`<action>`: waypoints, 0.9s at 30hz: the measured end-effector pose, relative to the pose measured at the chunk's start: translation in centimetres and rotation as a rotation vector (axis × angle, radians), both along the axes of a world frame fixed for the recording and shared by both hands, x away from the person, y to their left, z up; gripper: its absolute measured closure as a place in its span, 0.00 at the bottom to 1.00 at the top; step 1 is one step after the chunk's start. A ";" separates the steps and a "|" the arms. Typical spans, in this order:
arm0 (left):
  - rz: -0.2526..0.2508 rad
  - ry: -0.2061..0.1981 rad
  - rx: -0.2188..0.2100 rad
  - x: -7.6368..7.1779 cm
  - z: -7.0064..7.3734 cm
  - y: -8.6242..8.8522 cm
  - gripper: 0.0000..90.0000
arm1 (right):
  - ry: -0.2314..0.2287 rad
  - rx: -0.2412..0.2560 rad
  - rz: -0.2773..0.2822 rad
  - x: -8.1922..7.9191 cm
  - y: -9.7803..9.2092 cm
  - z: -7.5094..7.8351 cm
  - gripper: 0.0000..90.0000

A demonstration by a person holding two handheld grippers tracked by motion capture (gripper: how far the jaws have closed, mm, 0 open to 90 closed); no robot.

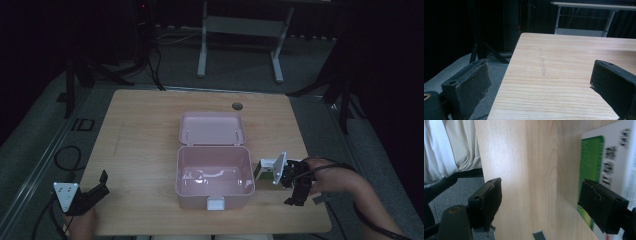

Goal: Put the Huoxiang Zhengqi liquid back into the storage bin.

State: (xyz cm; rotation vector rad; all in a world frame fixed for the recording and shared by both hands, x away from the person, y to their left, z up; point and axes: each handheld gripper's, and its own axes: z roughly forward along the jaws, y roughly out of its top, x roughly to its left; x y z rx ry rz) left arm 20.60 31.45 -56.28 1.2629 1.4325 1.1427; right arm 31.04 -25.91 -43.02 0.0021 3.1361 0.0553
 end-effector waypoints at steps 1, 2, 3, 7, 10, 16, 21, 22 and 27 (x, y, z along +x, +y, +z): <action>-0.001 0.000 -0.001 0.0 0.0 0.0 0.03 | -0.005 0.004 -0.003 0.1 -0.1 0.3 0.21; -0.001 -0.001 0.000 0.0 0.0 0.0 0.03 | -0.014 0.007 -0.005 0.2 -0.3 0.8 0.21; 0.000 0.001 0.000 0.0 0.0 0.0 0.03 | -0.016 0.010 -0.007 0.3 -0.4 1.0 0.21; -0.001 0.001 0.001 0.0 0.0 0.0 0.03 | -0.027 0.023 -0.013 0.7 -0.8 2.0 0.21; -0.001 0.001 0.001 0.0 0.0 0.0 0.03 | -0.033 0.021 -0.018 1.3 -1.1 2.6 0.23; -0.001 0.001 0.001 0.0 0.0 0.0 0.03 | -0.048 0.025 -0.029 2.8 -1.1 3.7 0.24; -0.002 0.001 0.000 0.0 0.0 0.0 0.03 | -0.056 0.025 -0.023 3.9 -1.0 4.0 0.27; -0.002 0.001 0.000 0.0 0.0 0.0 0.03 | -0.060 0.024 -0.016 4.2 -0.9 4.0 0.27; -0.004 0.000 -0.002 0.0 0.0 0.0 0.03 | -0.056 0.012 -0.016 5.4 -0.7 3.6 0.32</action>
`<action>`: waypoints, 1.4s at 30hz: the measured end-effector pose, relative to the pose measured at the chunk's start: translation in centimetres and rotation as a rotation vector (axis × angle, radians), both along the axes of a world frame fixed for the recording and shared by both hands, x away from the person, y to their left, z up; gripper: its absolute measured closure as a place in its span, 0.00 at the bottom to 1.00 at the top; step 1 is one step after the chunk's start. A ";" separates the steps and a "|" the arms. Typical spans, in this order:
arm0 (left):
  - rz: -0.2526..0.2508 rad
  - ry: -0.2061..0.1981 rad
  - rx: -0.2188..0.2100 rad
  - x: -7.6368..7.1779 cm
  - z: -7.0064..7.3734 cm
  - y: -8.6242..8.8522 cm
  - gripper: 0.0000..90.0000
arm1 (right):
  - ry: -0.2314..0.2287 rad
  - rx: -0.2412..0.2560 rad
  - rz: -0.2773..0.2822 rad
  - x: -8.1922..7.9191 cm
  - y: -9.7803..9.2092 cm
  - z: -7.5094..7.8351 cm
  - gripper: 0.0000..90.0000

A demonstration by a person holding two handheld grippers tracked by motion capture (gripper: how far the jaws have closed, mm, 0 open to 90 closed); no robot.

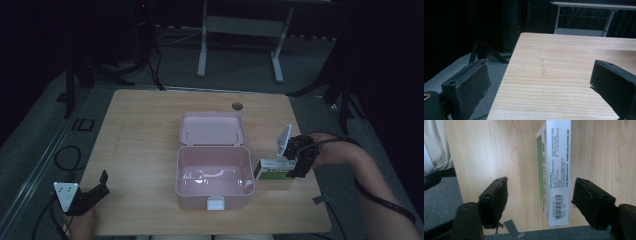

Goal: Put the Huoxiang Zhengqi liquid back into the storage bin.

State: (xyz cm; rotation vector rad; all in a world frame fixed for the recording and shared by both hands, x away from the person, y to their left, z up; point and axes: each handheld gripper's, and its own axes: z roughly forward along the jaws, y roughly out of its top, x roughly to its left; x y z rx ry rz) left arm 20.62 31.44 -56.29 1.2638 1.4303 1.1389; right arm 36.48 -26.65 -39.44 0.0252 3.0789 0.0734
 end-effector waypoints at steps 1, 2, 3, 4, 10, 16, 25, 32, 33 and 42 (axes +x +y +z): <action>0.000 0.000 0.001 0.0 0.0 0.0 0.03 | -0.005 -0.003 0.001 0.2 0.0 -0.2 0.32; 0.000 0.001 0.001 0.0 0.0 0.0 0.03 | -0.005 -0.005 -0.002 0.5 0.0 -0.3 0.33; -0.001 0.000 0.002 0.0 0.0 0.0 0.03 | -0.003 -0.010 -0.005 0.7 0.1 -0.5 0.33; -0.002 0.001 0.003 0.0 0.0 0.0 0.03 | -0.008 -0.014 -0.001 0.9 0.1 -0.8 0.33; -0.003 0.001 0.004 0.0 0.0 0.0 0.03 | 0.004 -0.023 -0.007 1.8 0.2 -1.8 0.35; -0.003 0.001 0.004 0.0 0.0 0.0 0.03 | 0.012 -0.040 0.005 2.4 0.4 -2.8 0.38; -0.006 0.001 0.004 0.0 0.0 0.0 0.03 | 0.037 -0.065 0.008 3.2 0.7 -4.4 0.44; -0.008 0.000 0.005 0.0 0.0 0.0 0.03 | 0.057 -0.087 0.009 3.6 0.8 -5.8 0.47; -0.007 0.000 0.005 0.0 0.0 -0.1 0.03 | 0.062 -0.088 0.008 3.6 0.8 -5.9 0.47; -0.008 0.002 0.007 0.0 0.0 -0.1 0.03 | 0.069 -0.098 0.012 3.9 0.9 -7.0 0.61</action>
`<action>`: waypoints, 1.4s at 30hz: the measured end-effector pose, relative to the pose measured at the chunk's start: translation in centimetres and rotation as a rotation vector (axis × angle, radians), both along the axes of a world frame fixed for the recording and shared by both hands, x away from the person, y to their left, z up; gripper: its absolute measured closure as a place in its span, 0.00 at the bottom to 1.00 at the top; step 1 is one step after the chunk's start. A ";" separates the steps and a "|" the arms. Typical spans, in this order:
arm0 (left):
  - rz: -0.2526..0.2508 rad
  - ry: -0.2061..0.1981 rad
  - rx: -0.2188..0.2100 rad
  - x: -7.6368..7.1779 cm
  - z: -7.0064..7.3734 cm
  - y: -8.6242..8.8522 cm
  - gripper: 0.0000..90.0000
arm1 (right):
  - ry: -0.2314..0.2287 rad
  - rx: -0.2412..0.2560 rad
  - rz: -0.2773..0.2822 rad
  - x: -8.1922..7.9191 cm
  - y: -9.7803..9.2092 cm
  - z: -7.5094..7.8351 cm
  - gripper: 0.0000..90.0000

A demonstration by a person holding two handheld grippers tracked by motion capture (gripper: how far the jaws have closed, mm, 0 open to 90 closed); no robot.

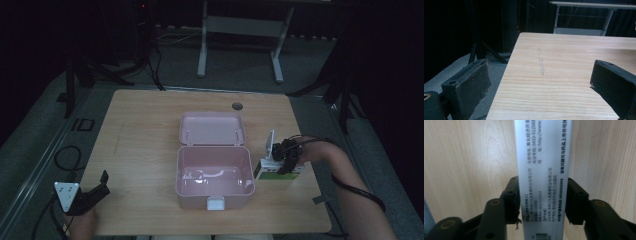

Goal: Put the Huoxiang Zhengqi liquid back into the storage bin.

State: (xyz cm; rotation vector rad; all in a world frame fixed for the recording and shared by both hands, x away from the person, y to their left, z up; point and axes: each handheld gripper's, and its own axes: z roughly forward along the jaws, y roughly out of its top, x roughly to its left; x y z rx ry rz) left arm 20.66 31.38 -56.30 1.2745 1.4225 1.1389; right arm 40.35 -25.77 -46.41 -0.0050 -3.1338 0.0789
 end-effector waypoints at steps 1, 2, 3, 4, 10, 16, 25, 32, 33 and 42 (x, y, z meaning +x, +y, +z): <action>0.001 -0.001 0.000 0.0 0.0 0.0 0.03 | -0.002 0.000 0.004 0.0 0.0 -0.2 0.63; 0.001 0.000 0.001 0.0 0.0 0.0 0.03 | -0.002 0.000 0.004 0.0 0.0 -0.2 0.63; 0.000 0.000 0.001 0.0 0.0 0.0 0.03 | 0.002 0.000 0.002 0.0 0.0 -0.2 0.65; 0.001 0.001 0.002 0.0 0.0 0.0 0.03 | 0.005 0.002 0.004 0.0 0.0 -0.3 0.66; 0.002 0.001 0.002 0.0 0.0 0.0 0.03 | 0.001 -0.002 0.020 -0.2 0.1 -0.2 0.69; 0.003 0.001 0.001 0.0 0.0 0.0 0.03 | 0.012 -0.003 0.021 -0.4 0.2 0.0 0.69; 0.003 0.001 0.002 0.0 0.0 0.0 0.03 | 0.035 -0.008 0.014 -1.1 0.3 1.2 0.69; 0.004 0.001 0.002 0.0 0.0 0.0 0.03 | 0.021 0.003 0.020 -2.1 0.4 3.0 0.69; 0.004 0.000 0.001 0.0 0.0 0.0 0.03 | 0.019 0.004 0.020 -2.3 0.4 3.3 0.69; 0.005 0.001 0.001 0.0 0.0 0.0 0.03 | 0.009 -0.003 0.030 -3.6 0.1 4.9 0.69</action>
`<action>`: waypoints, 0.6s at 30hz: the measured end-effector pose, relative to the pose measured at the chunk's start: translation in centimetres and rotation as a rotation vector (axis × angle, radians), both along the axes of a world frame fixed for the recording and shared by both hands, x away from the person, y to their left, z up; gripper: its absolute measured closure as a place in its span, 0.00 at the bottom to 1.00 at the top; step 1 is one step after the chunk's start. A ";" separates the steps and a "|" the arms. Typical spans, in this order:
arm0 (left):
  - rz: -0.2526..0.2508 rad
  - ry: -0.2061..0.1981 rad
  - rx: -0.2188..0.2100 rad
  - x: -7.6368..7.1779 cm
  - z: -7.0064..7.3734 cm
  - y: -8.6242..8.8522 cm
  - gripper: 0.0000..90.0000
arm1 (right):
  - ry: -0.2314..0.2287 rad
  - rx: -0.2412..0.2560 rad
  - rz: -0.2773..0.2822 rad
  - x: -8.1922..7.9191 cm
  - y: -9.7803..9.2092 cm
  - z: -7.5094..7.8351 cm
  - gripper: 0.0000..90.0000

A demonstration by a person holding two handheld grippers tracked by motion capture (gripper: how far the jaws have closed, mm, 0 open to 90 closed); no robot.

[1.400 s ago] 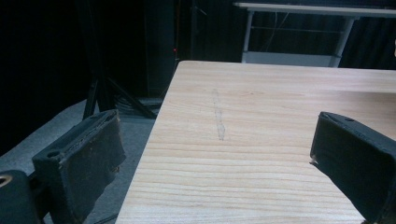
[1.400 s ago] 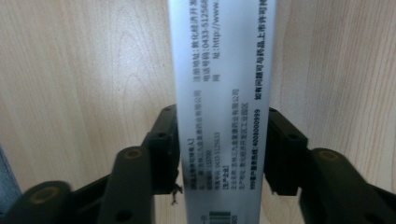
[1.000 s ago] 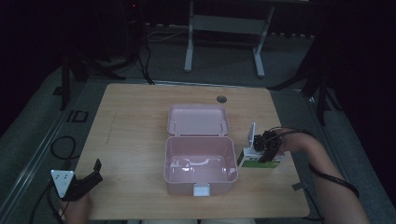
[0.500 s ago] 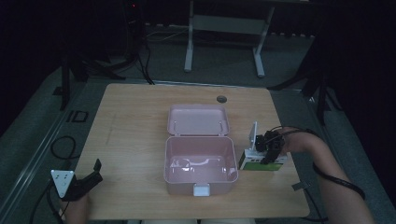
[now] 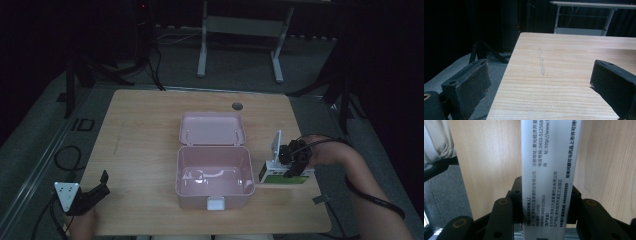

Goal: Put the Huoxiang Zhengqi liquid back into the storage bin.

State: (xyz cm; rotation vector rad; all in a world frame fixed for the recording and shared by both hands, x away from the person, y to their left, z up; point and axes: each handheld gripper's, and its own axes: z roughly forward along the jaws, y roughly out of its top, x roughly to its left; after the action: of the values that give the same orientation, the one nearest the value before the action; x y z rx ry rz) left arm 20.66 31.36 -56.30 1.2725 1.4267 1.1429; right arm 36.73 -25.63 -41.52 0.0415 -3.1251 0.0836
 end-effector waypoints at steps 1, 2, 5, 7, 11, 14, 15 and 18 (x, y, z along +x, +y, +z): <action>0.001 0.001 0.000 0.0 0.0 0.0 0.03 | 0.000 -0.004 0.002 -0.1 0.0 0.2 0.69; 0.001 0.001 0.001 0.0 0.0 0.0 0.03 | -0.002 -0.005 -0.001 -0.3 -0.1 0.3 0.69; 0.001 0.002 0.003 0.0 0.0 0.0 0.03 | -0.005 -0.008 -0.006 -0.7 -0.1 1.0 0.69; 0.002 0.002 0.001 0.0 0.0 0.0 0.03 | -0.007 -0.009 -0.012 -0.9 -0.1 1.4 0.69; 0.002 0.003 0.003 0.0 0.0 0.0 0.03 | -0.014 -0.013 -0.019 -1.4 0.1 2.5 0.69; 0.002 0.003 0.003 0.0 0.0 0.0 0.03 | -0.019 -0.009 -0.021 -1.8 0.2 3.3 0.69; 0.002 0.003 0.002 0.0 0.0 0.0 0.03 | -0.019 -0.008 -0.025 -1.9 0.2 3.6 0.69; 0.003 0.003 0.002 0.0 0.0 0.0 0.03 | -0.018 -0.006 -0.037 -2.2 0.4 4.2 0.69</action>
State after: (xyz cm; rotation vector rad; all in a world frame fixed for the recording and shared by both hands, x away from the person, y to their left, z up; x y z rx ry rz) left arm 20.67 31.34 -56.30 1.2742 1.4303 1.1449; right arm 34.56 -25.27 -37.29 -0.0167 -3.1415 0.0929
